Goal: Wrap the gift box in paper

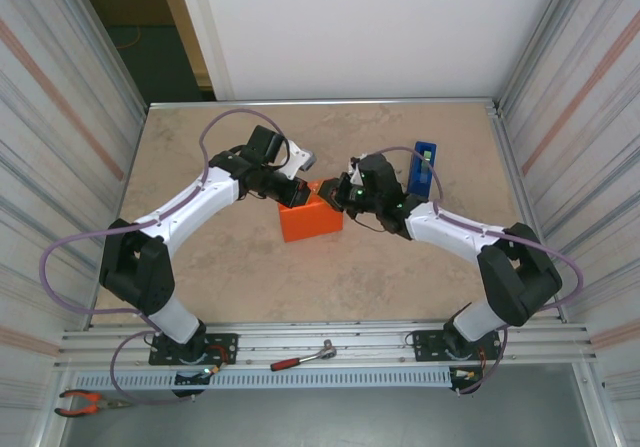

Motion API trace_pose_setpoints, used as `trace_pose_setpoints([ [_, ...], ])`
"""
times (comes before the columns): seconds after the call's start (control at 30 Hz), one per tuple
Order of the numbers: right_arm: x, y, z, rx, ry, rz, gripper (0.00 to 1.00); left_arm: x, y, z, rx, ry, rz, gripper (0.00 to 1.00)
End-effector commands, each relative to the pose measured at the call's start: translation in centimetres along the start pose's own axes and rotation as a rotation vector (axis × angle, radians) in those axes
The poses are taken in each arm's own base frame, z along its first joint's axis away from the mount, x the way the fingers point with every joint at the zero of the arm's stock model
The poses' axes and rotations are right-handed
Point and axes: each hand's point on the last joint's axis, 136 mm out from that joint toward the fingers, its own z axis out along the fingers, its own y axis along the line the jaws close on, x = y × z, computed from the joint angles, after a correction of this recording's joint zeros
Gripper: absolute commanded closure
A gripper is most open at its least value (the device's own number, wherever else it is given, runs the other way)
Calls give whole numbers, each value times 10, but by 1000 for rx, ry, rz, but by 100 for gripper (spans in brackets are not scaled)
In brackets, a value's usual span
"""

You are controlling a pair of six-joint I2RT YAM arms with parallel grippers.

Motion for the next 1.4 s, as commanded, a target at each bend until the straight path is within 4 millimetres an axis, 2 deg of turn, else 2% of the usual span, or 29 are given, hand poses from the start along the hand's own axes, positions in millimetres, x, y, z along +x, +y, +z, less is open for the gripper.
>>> trace_pose_setpoints([
  [0.0,5,-20,5,110,24,-53,100,57,12,30,-36,200,-42,100],
  [0.2,11,-43,-3,258,58,-128,100,57,10,30,-34,198,-39,100],
  [0.73,34,-63,2,502,177,-301,100,43,3,22,-9,151,-38,100],
  [0.87,39,-69,1,554,198,-321,100,29,0,9,36,89,-70,100],
  [1.17,46,-87,-4,630,234,-329,100,-21,-2,-41,136,-140,-167,100],
  [1.37,47,-93,-7,650,243,-327,100,-42,-9,-50,185,-193,-180,100],
])
